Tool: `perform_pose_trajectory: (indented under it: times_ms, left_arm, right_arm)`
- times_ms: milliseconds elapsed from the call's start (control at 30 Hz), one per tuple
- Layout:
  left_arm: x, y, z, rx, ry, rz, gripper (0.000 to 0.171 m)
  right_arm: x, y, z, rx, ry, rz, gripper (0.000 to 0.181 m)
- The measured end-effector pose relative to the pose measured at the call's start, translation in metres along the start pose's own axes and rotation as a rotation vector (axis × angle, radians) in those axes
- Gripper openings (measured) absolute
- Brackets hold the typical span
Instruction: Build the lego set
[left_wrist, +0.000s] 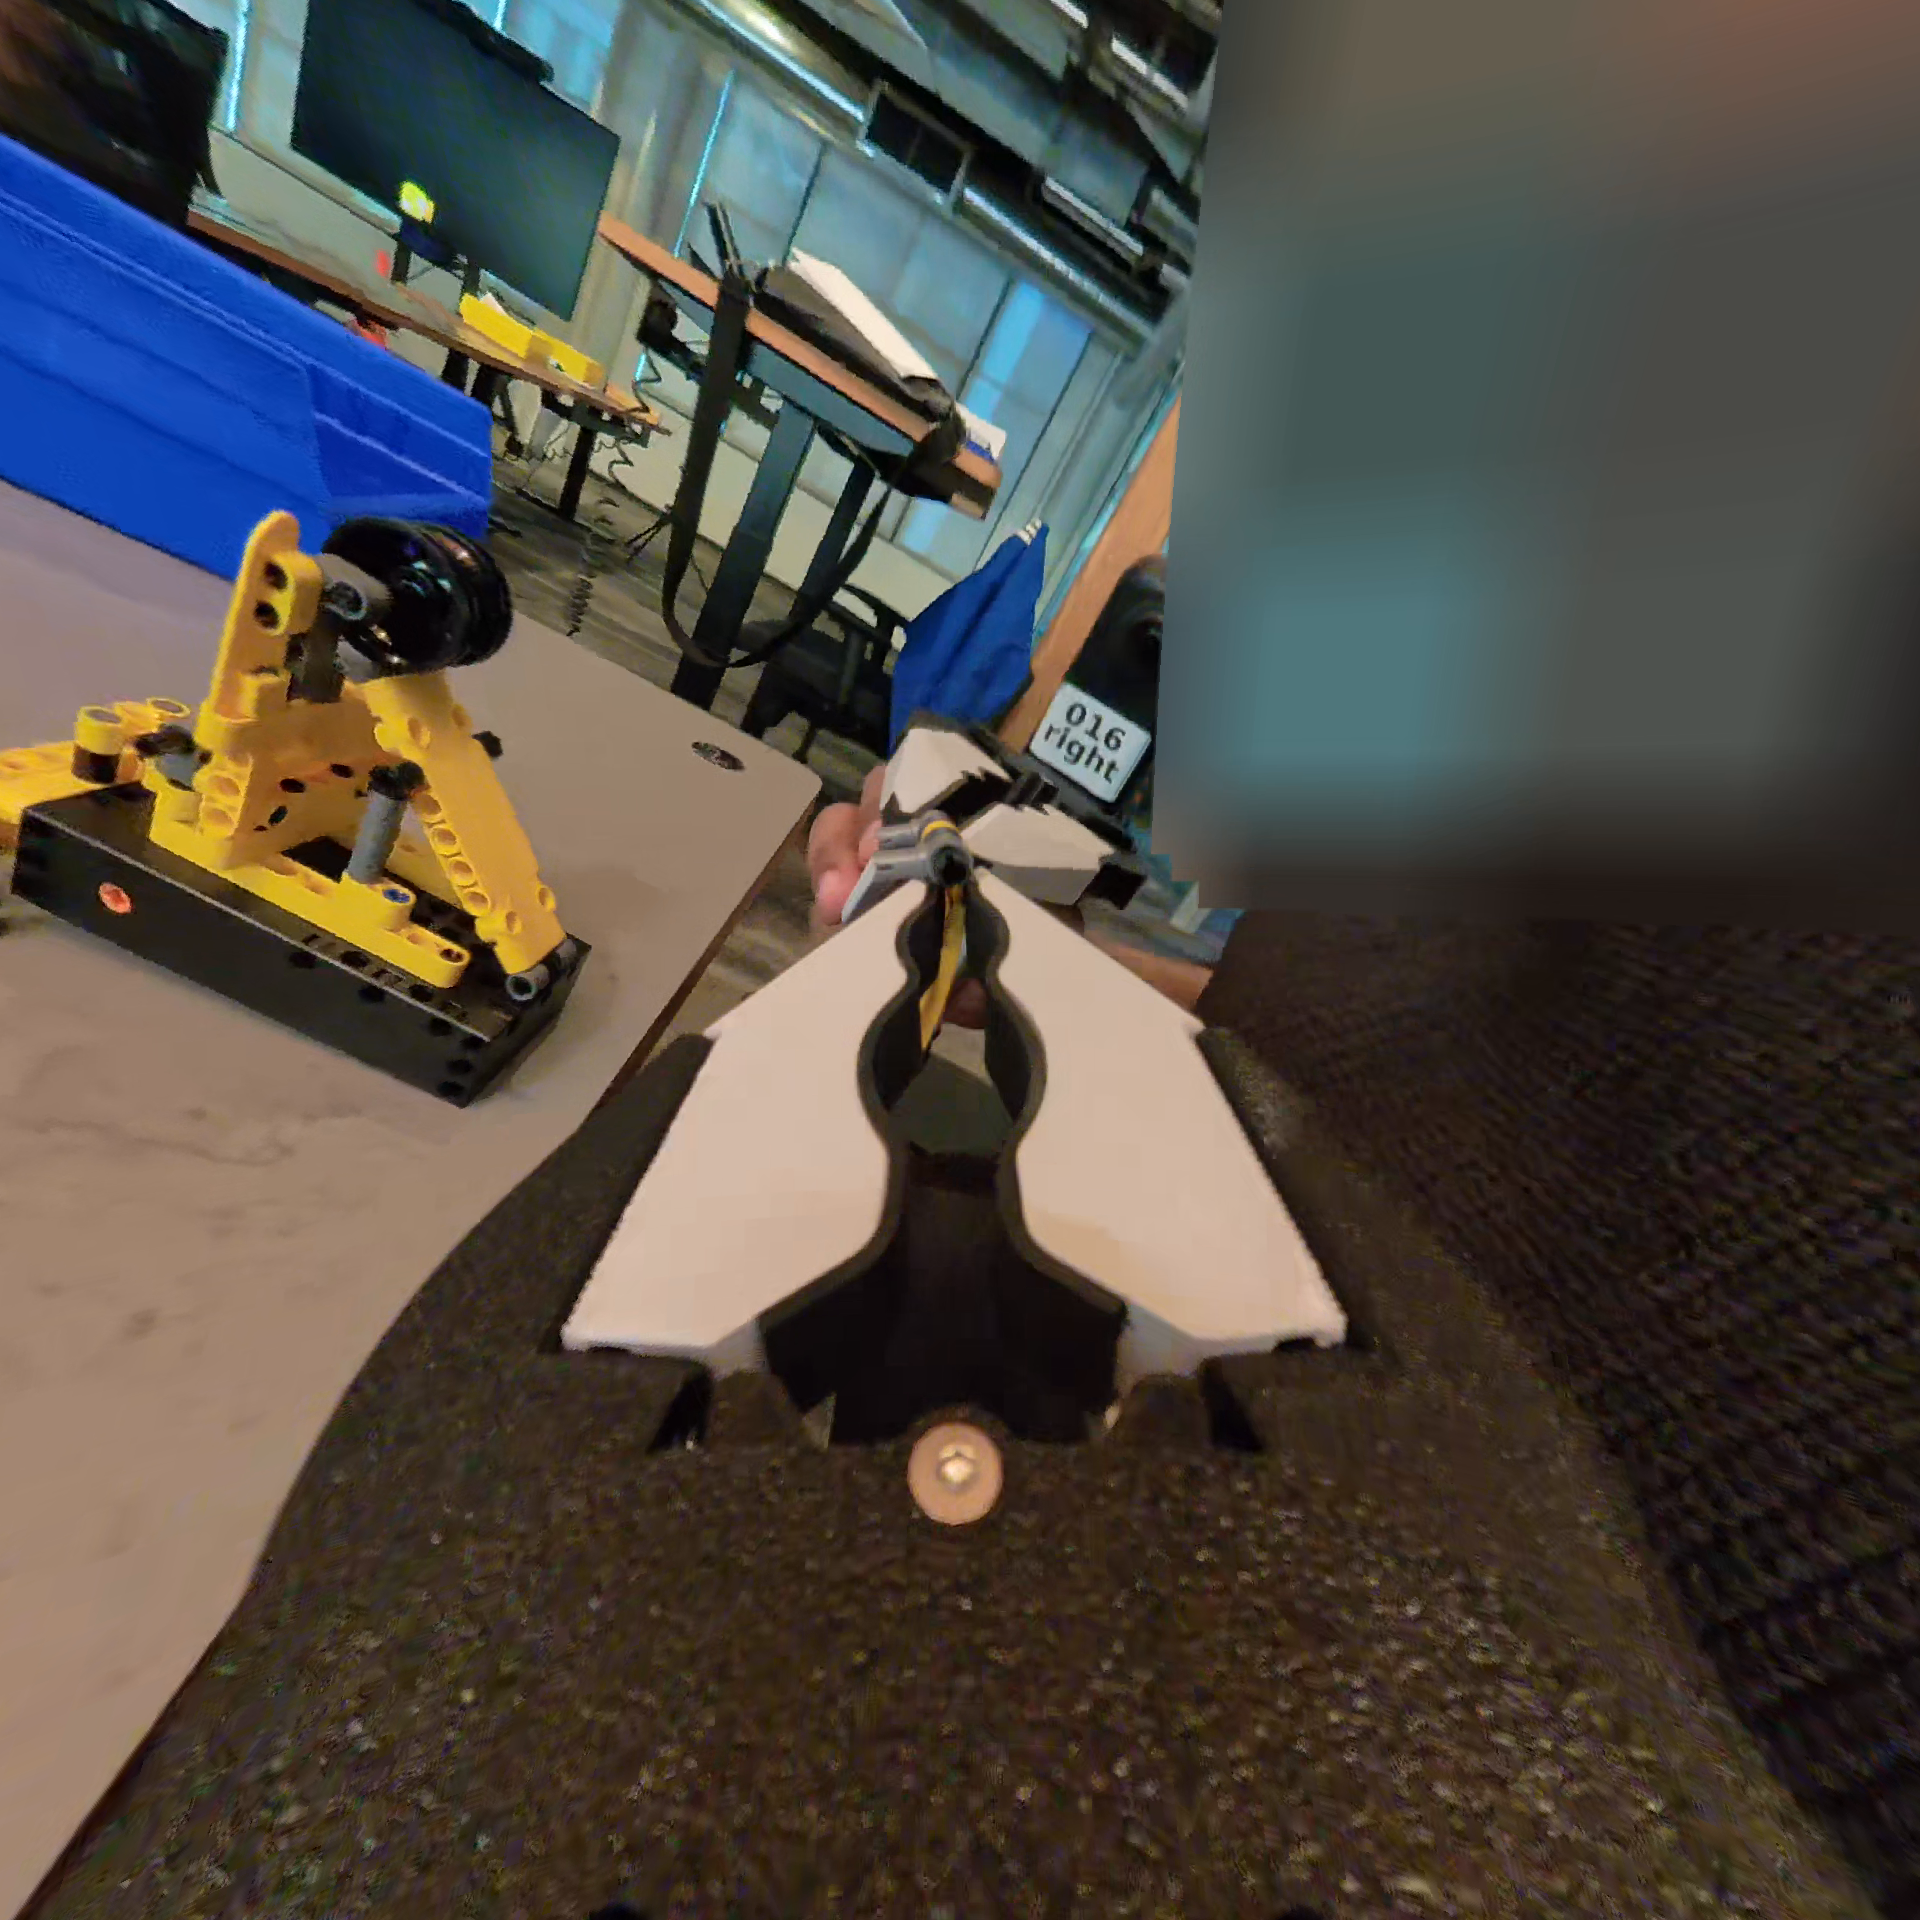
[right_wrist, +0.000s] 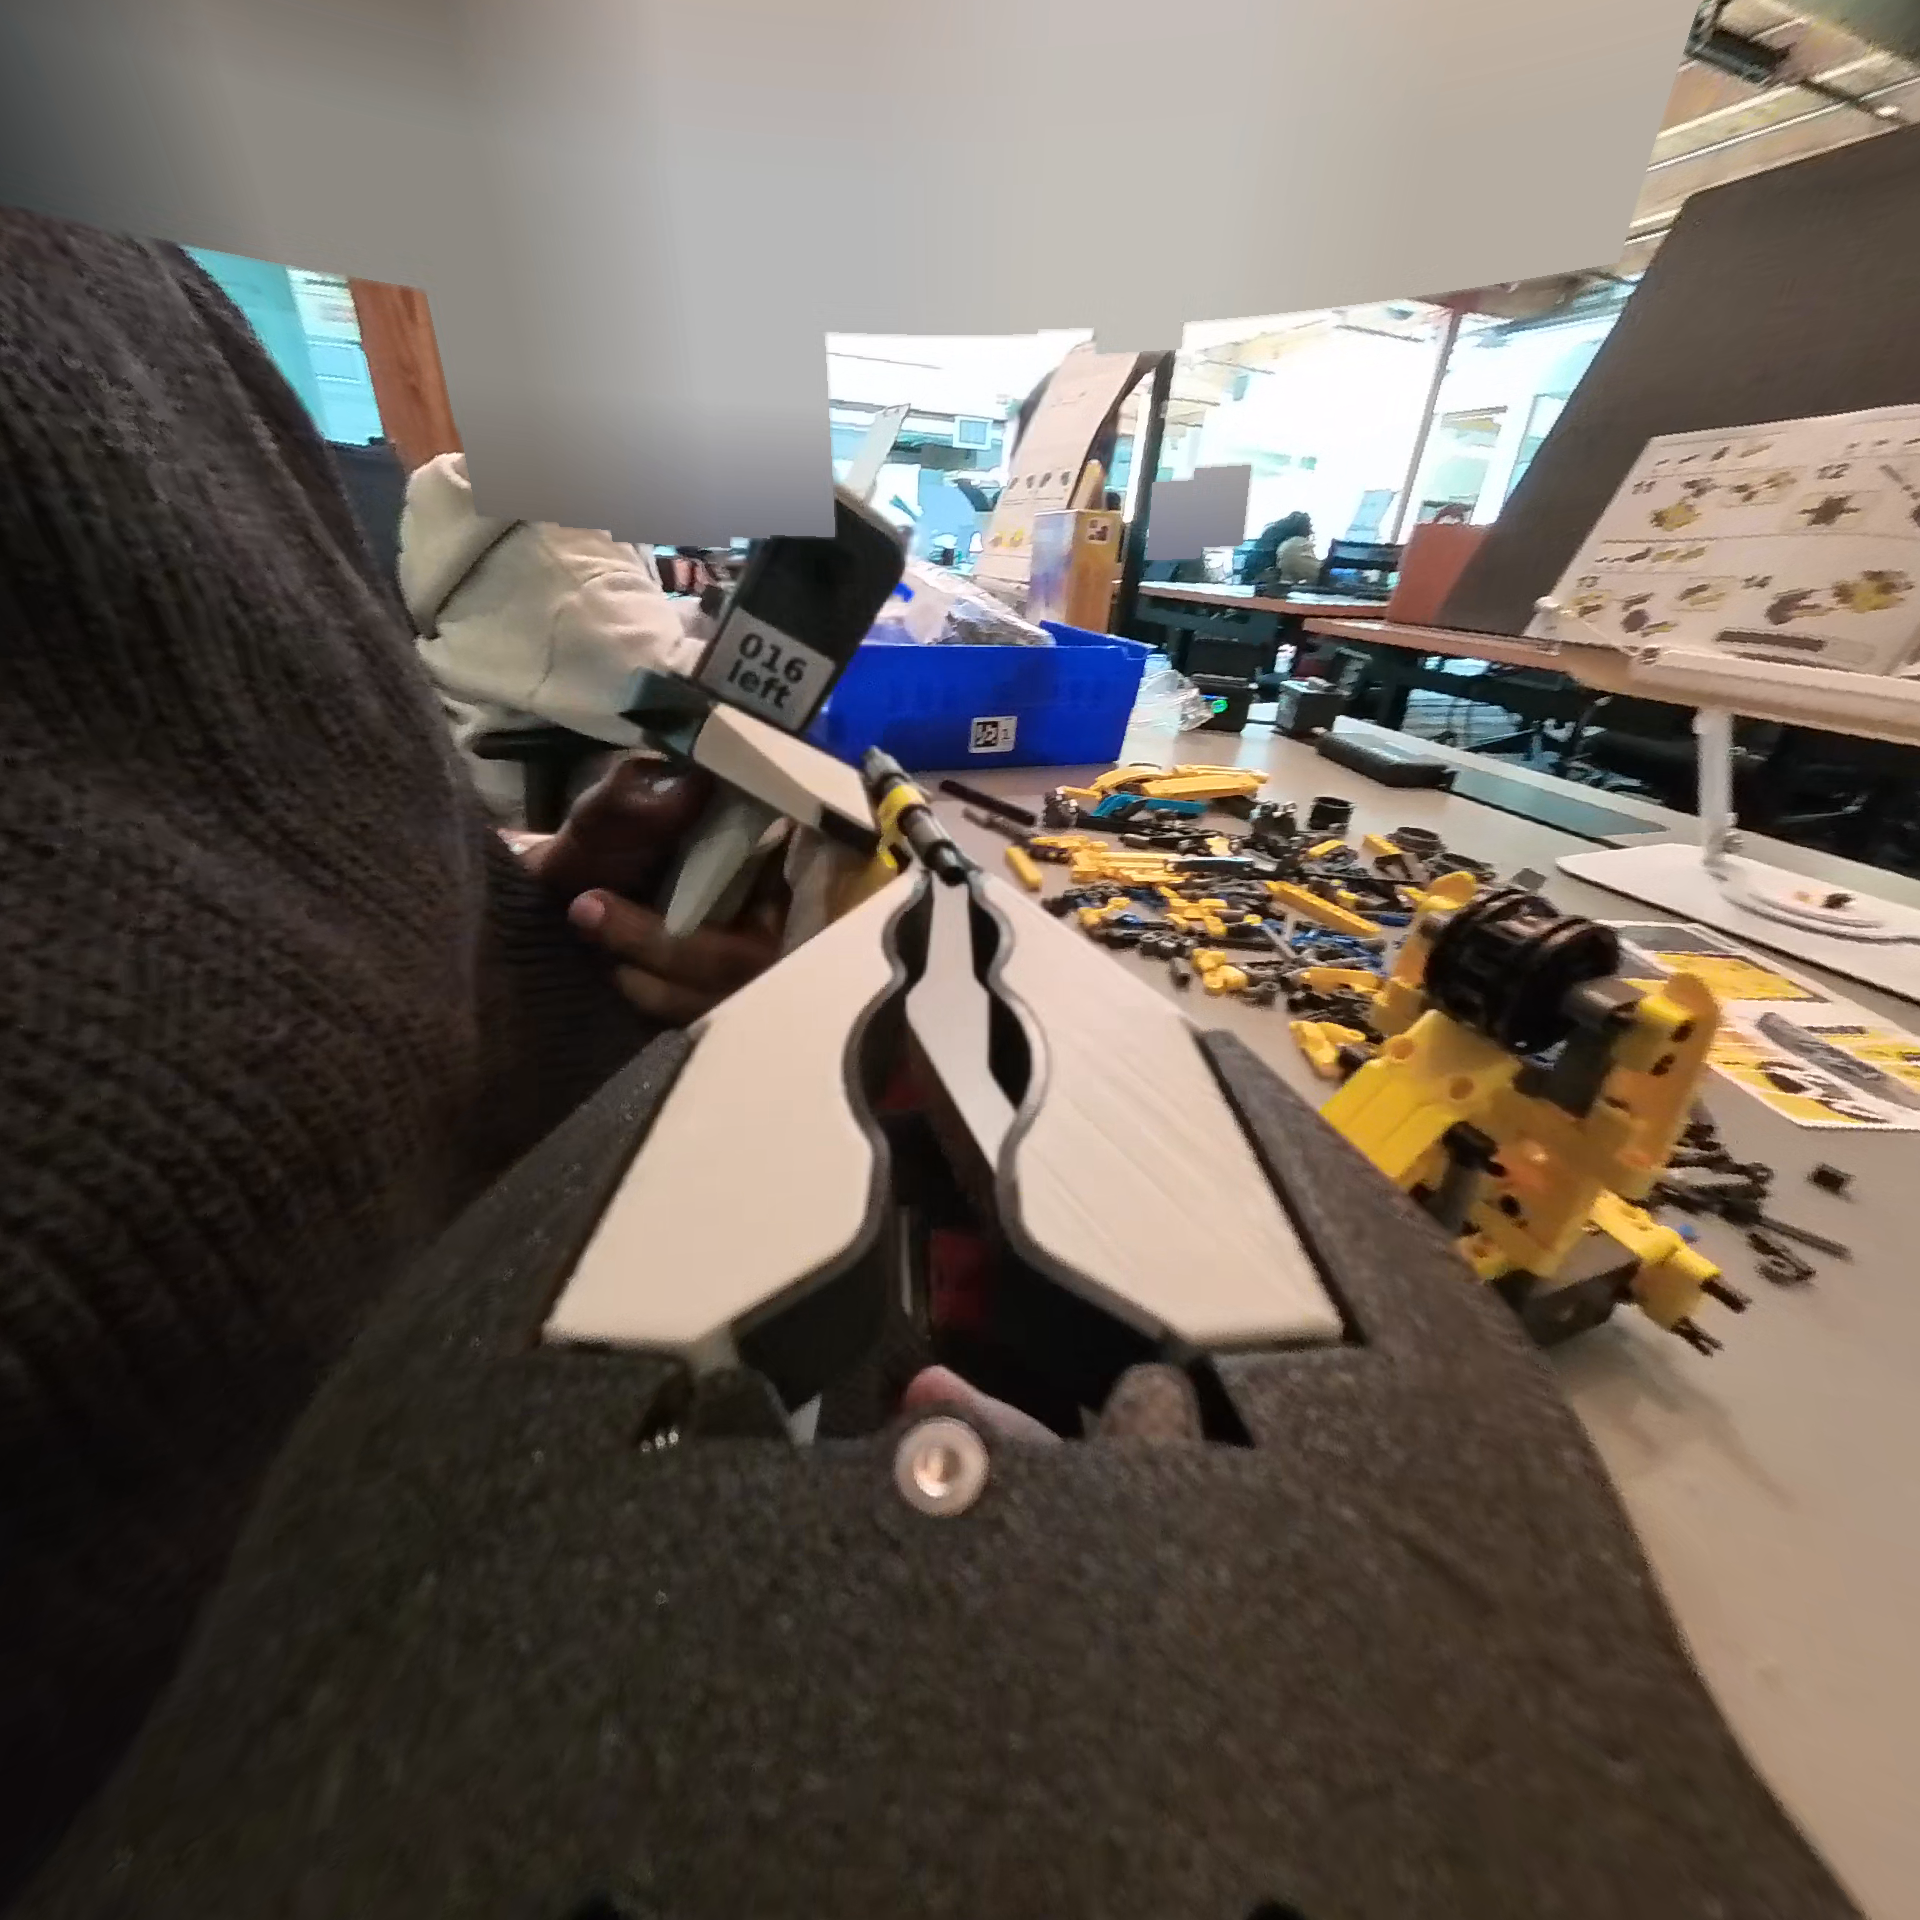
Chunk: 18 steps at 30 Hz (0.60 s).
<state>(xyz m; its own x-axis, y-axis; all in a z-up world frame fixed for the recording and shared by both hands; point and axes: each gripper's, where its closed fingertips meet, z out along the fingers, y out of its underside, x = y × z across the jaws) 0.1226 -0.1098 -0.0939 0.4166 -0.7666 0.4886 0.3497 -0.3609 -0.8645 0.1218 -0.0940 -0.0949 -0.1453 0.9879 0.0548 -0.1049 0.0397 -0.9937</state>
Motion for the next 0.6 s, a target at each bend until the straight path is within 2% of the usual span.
perform_pose_trajectory:
  times_ms: [167, 333, 433, 467, 500, 600]
  left_arm:
    - [-0.014, -0.023, 0.003, 0.132, -0.023, -0.037, 0.002]
    - [-0.028, -0.043, 0.007, 0.252, -0.065, -0.059, 0.002]
    - [-0.035, -0.048, 0.014, 0.296, -0.049, -0.132, 0.002]
    - [-0.037, -0.049, 0.015, 0.305, -0.044, -0.149, 0.002]
    - [-0.040, -0.050, 0.016, 0.309, -0.046, -0.161, 0.002]
    - [-0.045, -0.051, 0.017, 0.300, -0.045, -0.173, 0.003]
  right_arm:
    - [0.020, 0.006, 0.007, 0.007, 0.097, 0.054, 0.025]
    - [0.017, 0.014, 0.022, 0.027, 0.066, 0.182, 0.035]
    - [0.022, 0.014, 0.031, 0.037, 0.095, 0.203, 0.035]
    - [0.026, 0.015, 0.033, 0.035, 0.111, 0.199, 0.029]
    - [0.029, 0.014, 0.033, 0.033, 0.120, 0.188, 0.014]
    - [0.033, 0.015, 0.032, 0.009, 0.105, 0.183, 0.011]
